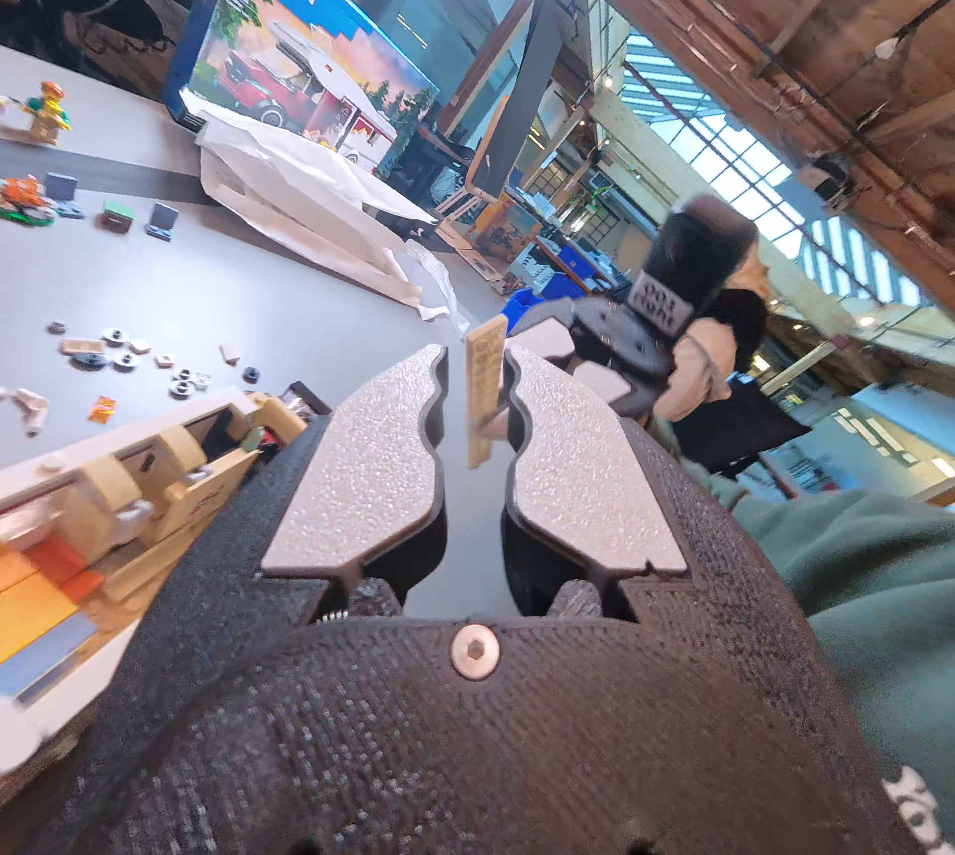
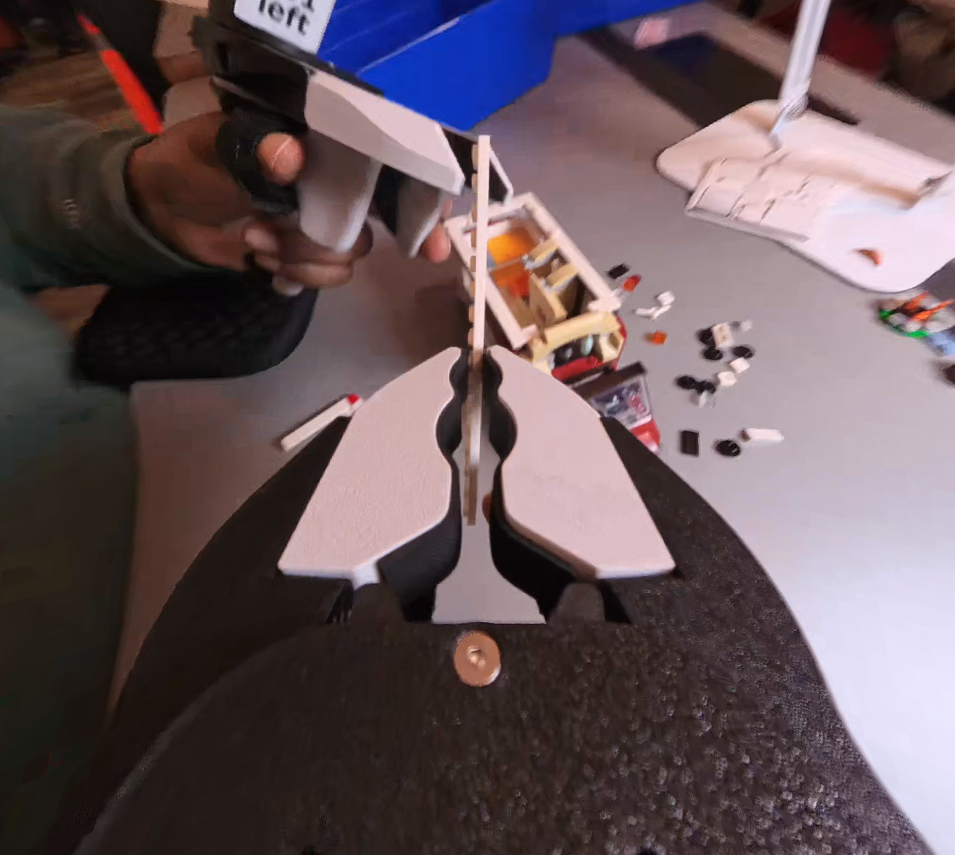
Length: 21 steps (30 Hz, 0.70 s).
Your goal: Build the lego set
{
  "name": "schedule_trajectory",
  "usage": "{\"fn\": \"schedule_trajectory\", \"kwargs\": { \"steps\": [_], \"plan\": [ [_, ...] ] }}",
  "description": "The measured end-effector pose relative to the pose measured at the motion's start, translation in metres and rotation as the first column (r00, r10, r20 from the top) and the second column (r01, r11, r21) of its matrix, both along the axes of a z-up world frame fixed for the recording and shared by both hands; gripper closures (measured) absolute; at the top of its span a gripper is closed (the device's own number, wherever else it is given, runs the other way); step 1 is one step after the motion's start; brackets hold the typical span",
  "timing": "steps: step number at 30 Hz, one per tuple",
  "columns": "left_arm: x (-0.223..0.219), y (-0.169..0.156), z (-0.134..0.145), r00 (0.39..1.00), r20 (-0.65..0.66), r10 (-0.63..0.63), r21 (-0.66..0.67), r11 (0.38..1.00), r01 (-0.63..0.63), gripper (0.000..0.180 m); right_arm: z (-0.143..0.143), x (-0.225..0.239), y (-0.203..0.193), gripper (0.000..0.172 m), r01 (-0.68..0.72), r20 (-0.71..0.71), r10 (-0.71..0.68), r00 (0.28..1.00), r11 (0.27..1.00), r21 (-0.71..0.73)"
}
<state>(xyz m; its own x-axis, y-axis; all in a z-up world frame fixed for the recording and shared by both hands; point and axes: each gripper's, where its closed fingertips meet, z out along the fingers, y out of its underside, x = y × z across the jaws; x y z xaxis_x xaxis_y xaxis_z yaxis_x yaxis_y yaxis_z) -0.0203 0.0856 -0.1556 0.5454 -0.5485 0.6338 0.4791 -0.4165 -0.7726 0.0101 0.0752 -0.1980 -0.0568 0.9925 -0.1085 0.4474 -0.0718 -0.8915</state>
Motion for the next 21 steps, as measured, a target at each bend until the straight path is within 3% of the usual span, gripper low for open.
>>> {"fn": "schedule_trajectory", "kwargs": {
  "steps": [2, 4, 8, 12, 16, 21],
  "plan": [
    [-0.011, -0.008, -0.003, 0.996, -0.089, 0.024, 0.04, 0.999, -0.02, 0.156, -0.013, 0.022, -0.002, 0.168, -0.111, 0.14, 0.13, 0.982, 0.984, -0.136],
    [-0.028, -0.016, -0.002, 0.987, -0.149, 0.066, 0.081, 0.995, -0.055, 0.157, -0.033, 0.049, -0.009, 0.168, -0.2, 0.28, 0.288, 0.916, 0.932, -0.302],
    [-0.075, -0.035, 0.008, 0.957, -0.232, 0.172, 0.163, 0.977, -0.136, 0.159, -0.081, 0.08, -0.008, 0.168, -0.176, 0.431, 0.415, 0.801, 0.852, -0.493],
    [-0.144, -0.058, 0.024, 0.865, -0.344, 0.366, 0.268, 0.921, -0.283, 0.16, -0.116, 0.087, 0.008, 0.168, -0.139, 0.555, 0.347, 0.756, 0.914, -0.382],
    [-0.221, -0.089, 0.04, 0.747, -0.396, 0.534, 0.31, 0.844, -0.438, 0.162, -0.118, 0.082, 0.022, 0.164, -0.14, 0.578, 0.238, 0.78, 0.968, -0.209],
    [-0.296, -0.123, 0.045, 0.626, -0.462, 0.628, 0.289, 0.774, -0.564, 0.162, -0.117, 0.08, 0.047, 0.15, -0.113, 0.59, 0.054, 0.806, 0.992, 0.064]
  ]
}}
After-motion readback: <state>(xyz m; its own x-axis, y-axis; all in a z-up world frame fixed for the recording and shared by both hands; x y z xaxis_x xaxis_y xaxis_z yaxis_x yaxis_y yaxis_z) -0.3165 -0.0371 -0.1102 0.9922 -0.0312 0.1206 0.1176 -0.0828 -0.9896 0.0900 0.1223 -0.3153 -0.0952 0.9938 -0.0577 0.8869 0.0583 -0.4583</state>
